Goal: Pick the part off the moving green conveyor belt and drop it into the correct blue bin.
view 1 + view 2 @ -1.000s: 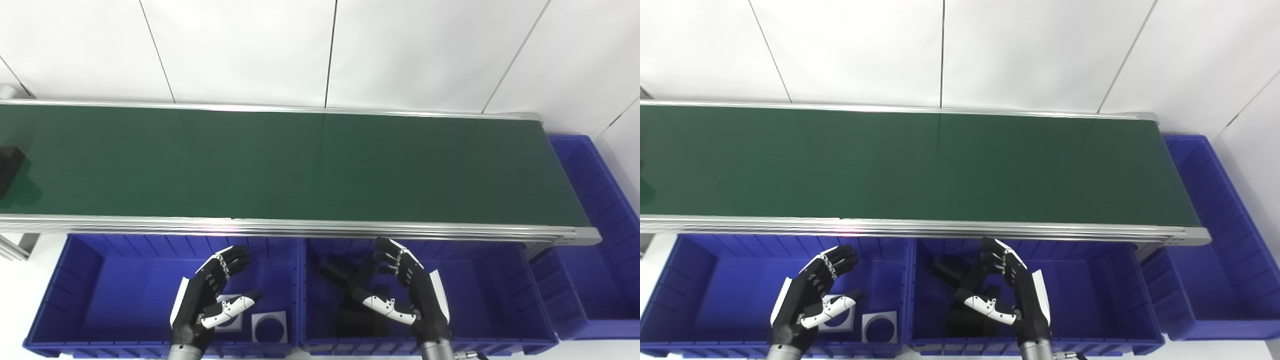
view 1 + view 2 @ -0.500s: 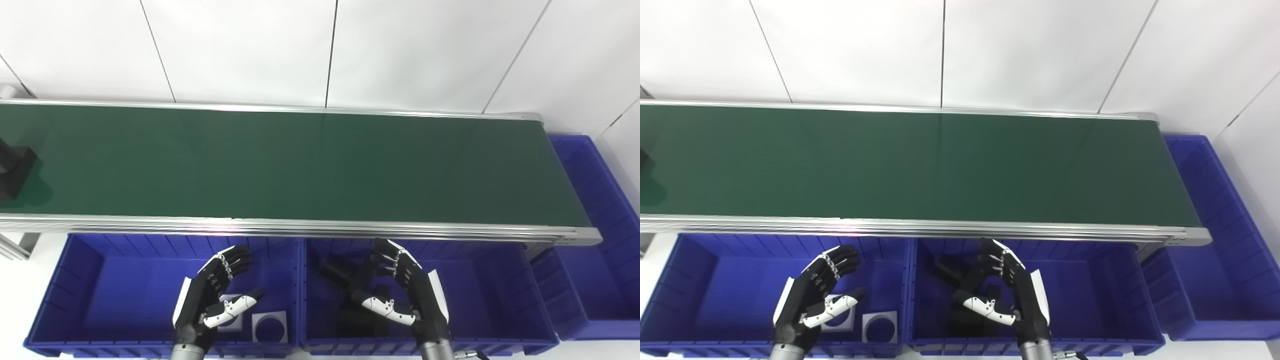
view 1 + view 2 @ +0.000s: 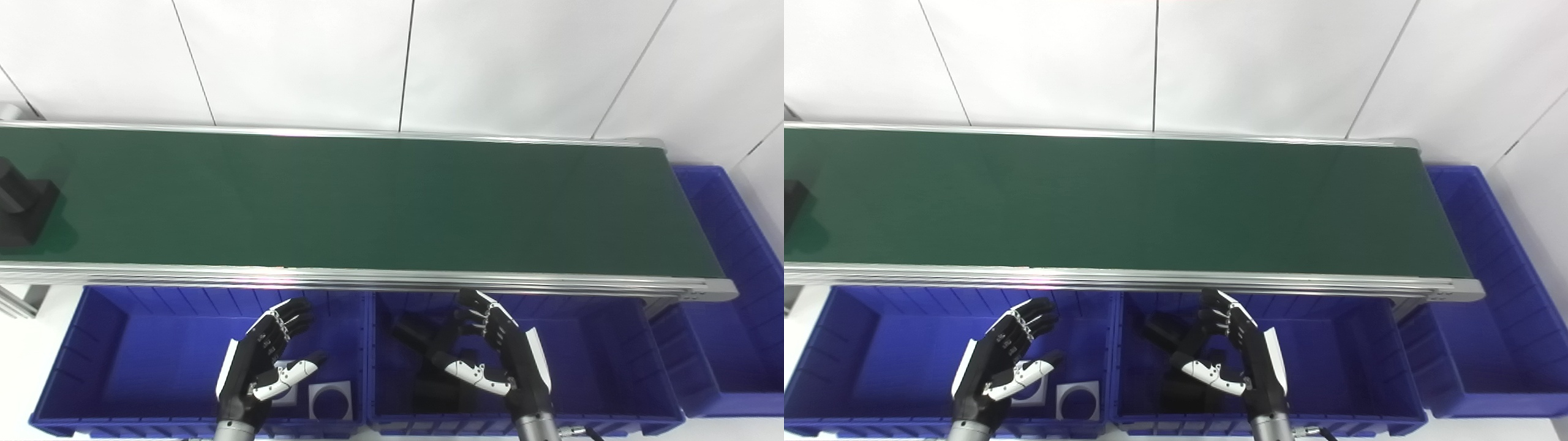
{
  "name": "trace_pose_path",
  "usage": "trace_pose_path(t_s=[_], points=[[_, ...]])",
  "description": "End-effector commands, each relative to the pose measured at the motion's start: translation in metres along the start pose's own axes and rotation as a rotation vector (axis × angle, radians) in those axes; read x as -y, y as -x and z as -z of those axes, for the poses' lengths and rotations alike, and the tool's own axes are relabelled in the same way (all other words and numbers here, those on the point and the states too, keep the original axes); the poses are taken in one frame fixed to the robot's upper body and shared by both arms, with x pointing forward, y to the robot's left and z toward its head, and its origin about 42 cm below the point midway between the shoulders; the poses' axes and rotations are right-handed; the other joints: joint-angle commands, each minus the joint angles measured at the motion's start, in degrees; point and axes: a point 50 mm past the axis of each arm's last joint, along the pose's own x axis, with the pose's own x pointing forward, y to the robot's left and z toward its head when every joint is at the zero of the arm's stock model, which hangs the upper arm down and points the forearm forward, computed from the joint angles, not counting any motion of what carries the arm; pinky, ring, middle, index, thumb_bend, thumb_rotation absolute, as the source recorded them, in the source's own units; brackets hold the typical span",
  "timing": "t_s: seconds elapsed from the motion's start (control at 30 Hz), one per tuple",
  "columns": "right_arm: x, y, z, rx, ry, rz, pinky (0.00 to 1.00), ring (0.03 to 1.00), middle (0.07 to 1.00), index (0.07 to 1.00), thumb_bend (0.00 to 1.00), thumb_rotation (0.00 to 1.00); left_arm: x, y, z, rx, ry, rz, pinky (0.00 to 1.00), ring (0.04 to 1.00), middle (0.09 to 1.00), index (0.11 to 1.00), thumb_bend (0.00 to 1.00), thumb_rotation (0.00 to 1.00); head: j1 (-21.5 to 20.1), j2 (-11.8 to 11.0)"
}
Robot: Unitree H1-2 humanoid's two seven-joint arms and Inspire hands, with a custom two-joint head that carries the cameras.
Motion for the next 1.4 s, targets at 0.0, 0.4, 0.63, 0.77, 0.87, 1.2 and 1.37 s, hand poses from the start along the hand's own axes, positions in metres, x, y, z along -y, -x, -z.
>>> trace_pose_path(t_s=[0.0, 0.4, 0.63, 0.77, 0.87, 1.2, 1.37], points=[[-0.002, -0.007, -0.011, 0.092, -0.005, -0.004, 0.65, 0.742, 0.793, 0.791, 0.68, 0.13, 0.002, -0.008, -0.009, 0.069, 0.003, 0.024, 0.79, 0.734, 0.761, 0.734, 0.58, 0.00, 0.04, 0.04], [-0.002, -0.002, -0.009, 0.081, -0.011, 0.003, 0.66, 0.752, 0.799, 0.801, 0.68, 0.13, 0.005, -0.003, -0.007, 0.059, 0.000, 0.025, 0.79, 0.735, 0.763, 0.737, 0.58, 0.00, 1.43, -0.12], [0.002, 0.000, -0.006, 0.068, -0.010, 0.008, 0.66, 0.752, 0.798, 0.793, 0.67, 0.11, 0.008, -0.003, -0.006, 0.052, -0.008, 0.023, 0.78, 0.732, 0.760, 0.737, 0.57, 0.00, 2.91, -0.80], [0.006, 0.002, -0.004, 0.060, -0.008, 0.005, 0.66, 0.752, 0.797, 0.791, 0.67, 0.11, 0.012, -0.001, -0.003, 0.042, -0.003, 0.026, 0.77, 0.733, 0.761, 0.737, 0.57, 0.00, 7.10, -3.02], [0.011, 0.003, -0.001, 0.050, 0.000, 0.005, 0.65, 0.750, 0.799, 0.799, 0.65, 0.13, 0.016, 0.000, 0.001, 0.026, -0.018, 0.030, 0.78, 0.737, 0.753, 0.720, 0.62, 0.00, 10.19, -4.38], [0.027, 0.006, 0.015, -0.009, -0.031, 0.016, 0.68, 0.774, 0.823, 0.820, 0.59, 0.07, 0.037, -0.003, 0.012, -0.015, -0.042, 0.048, 0.75, 0.716, 0.742, 0.701, 0.70, 0.00, 21.18, -10.75], [0.030, 0.004, 0.019, -0.024, -0.038, 0.021, 0.69, 0.779, 0.821, 0.820, 0.55, 0.01, 0.040, -0.006, 0.016, -0.029, -0.035, 0.039, 0.73, 0.702, 0.734, 0.696, 0.71, 0.00, 22.11, -12.37]])
